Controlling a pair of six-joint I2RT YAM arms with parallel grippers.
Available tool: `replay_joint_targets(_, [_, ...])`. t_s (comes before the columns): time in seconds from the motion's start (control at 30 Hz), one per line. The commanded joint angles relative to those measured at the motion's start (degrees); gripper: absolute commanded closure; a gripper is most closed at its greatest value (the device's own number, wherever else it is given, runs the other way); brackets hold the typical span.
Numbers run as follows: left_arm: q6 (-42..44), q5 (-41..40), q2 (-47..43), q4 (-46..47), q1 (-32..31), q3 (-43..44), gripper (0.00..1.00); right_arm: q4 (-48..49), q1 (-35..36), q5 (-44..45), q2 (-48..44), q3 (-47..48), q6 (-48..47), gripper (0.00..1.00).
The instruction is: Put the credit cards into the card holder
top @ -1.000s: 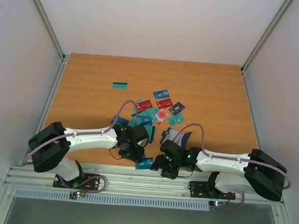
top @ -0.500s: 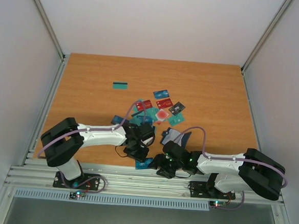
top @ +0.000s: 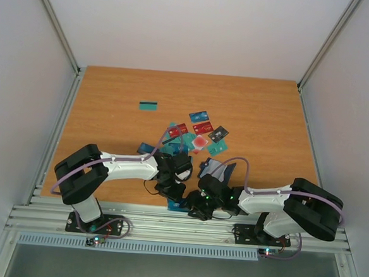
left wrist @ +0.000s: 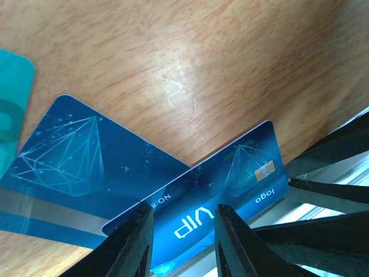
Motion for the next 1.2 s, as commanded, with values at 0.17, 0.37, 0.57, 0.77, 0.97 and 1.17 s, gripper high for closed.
replay_joint_targets(0.17, [1.7, 1.8, 1.7, 2.0, -0.3, -2.2, 0.69, 3.4, -0.3, 4.2, 2.3, 1.8, -1.3, 0.56])
replay_joint_targets(0.37, [2.1, 2.2, 1.7, 2.2, -0.3, -2.5, 0.69, 1.8, -0.3, 4.5, 1.6, 2.8, -1.8, 0.73])
replay_joint_targets(0.57, [2.3, 1.9, 0.4, 1.4, -0.3, -2.2, 0.69, -0.7, -0.3, 4.7, 0.1, 3.7, -1.6, 0.98])
replay_joint_targets(0.77, [2.8, -2.9, -4.8, -5.2, 0.4, 1.8, 0.63, -6.2, -0.3, 4.2, -3.8, 5.3, -2.4, 0.99])
replay_joint_targets(0.97, [6.8, -8.6, -12.9, -15.8, 5.0, 9.2, 0.47, -20.3, -0.5, 5.0, -9.3, 12.4, -11.4, 0.99])
replay_joint_targets(1.17, [17.1, -9.4, -22.8, -24.7, 10.8, 16.7, 0.31, -46.3, -0.8, 11.7, -11.1, 27.4, -31.4, 0.99])
